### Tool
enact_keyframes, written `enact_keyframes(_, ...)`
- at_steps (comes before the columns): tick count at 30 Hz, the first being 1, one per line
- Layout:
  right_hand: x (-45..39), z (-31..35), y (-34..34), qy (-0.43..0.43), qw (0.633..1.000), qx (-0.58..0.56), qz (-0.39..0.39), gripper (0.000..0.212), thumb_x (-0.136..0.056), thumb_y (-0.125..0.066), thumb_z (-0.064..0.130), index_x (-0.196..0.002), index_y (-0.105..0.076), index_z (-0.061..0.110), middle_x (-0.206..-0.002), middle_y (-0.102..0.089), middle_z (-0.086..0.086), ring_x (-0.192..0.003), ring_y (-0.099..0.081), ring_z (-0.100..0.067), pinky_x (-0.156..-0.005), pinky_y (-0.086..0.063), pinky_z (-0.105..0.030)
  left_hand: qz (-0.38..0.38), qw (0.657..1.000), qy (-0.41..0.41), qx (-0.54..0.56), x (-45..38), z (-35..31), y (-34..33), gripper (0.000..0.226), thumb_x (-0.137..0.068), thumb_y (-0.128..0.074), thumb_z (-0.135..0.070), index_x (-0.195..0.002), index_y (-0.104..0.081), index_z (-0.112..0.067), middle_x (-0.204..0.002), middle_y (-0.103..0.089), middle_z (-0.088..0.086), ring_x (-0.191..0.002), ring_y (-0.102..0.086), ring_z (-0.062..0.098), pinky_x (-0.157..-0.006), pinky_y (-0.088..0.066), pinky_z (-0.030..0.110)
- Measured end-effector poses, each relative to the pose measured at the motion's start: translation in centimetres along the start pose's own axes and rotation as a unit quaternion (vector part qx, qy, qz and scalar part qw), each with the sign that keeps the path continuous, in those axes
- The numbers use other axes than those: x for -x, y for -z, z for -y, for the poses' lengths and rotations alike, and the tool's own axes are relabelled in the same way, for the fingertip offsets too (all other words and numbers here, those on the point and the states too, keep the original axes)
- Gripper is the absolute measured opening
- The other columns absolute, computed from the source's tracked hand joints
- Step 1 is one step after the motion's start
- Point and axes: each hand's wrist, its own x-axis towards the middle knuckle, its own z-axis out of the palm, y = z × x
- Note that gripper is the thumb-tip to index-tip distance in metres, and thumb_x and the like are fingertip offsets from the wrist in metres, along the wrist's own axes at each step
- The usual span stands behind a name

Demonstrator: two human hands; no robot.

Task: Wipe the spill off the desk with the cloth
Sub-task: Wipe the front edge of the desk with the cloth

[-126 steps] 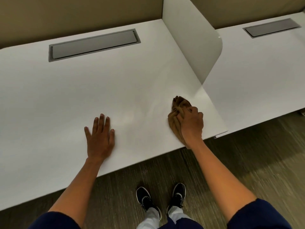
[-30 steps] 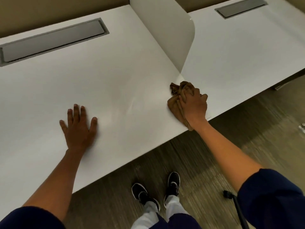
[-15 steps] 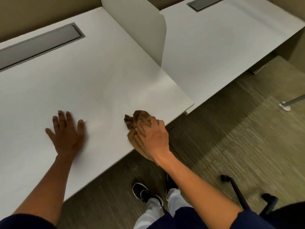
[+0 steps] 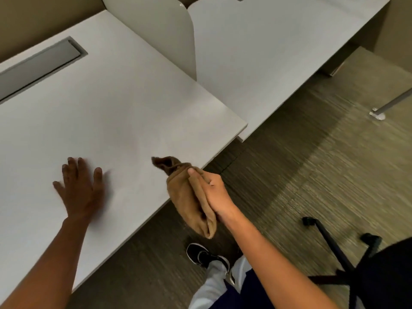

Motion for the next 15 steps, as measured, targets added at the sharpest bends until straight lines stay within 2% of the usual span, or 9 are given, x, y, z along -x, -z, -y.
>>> enact_keyframes(2,0.5,-0.2,1.7,-0.031,0.993,-0.102,-0.044,0.032,-0.092,-0.061,0.04,-0.112,-0.072,0.017,-0.107,-0.075,-0.007,-0.104,-0.07,-0.021,-0.082,-0.056,-0.024,0.005,1.0,-0.016,0.005,0.4,-1.0,0.2,0.083,-0.093,-0.015,-0.059,-0.156,-0.02,-0.006,-0.167,-0.01,0.013,-0.154,-0.006,0.028,-0.119,-0.003,0.061)
enact_keyframes(4,0.9,-0.7,3.2,-0.082,0.97,-0.206,-0.096,0.037,-0.088,-0.061,0.043,-0.114,-0.069,0.019,-0.114,-0.072,-0.011,-0.109,-0.067,-0.027,-0.092,-0.054,-0.035,0.011,0.999,-0.028,0.021,0.5,-2.6,0.3,0.082,-0.092,-0.017,-0.058,-0.157,-0.018,-0.006,-0.167,-0.007,0.011,-0.155,-0.003,0.026,-0.12,0.0,0.058)
enact_keyframes(7,1.5,-1.4,5.2,-0.129,0.921,-0.352,-0.106,0.048,-0.099,-0.046,0.043,-0.138,-0.053,0.015,-0.137,-0.059,-0.011,-0.124,-0.057,-0.026,-0.11,-0.04,-0.039,0.012,0.997,-0.059,0.039,0.9,-5.7,0.0,0.078,-0.095,-0.021,-0.055,-0.158,-0.016,-0.008,-0.168,-0.004,0.008,-0.155,0.0,0.024,-0.121,0.002,0.054)
enact_keyframes(11,2.4,-1.9,7.5,-0.127,0.897,-0.407,-0.118,0.055,-0.102,-0.035,0.048,-0.144,-0.045,0.014,-0.143,-0.053,-0.009,-0.124,-0.055,-0.022,-0.117,-0.032,-0.039,0.034,0.991,-0.119,0.047,1.6,-9.9,-0.5,0.078,-0.097,-0.023,-0.057,-0.159,-0.009,-0.013,-0.168,0.003,0.002,-0.155,0.007,0.018,-0.123,0.006,0.048)
enact_keyframes(15,3.0,-3.7,9.0,-0.142,0.876,-0.443,-0.13,0.06,-0.101,-0.036,0.052,-0.146,-0.043,0.013,-0.147,-0.05,-0.011,-0.133,-0.049,-0.026,-0.12,-0.027,-0.044,0.051,0.986,-0.154,0.045,2.3,-13.9,-1.2,0.079,-0.096,-0.02,-0.061,-0.159,-0.006,-0.016,-0.168,0.005,0.0,-0.155,0.009,0.016,-0.124,0.007,0.047)
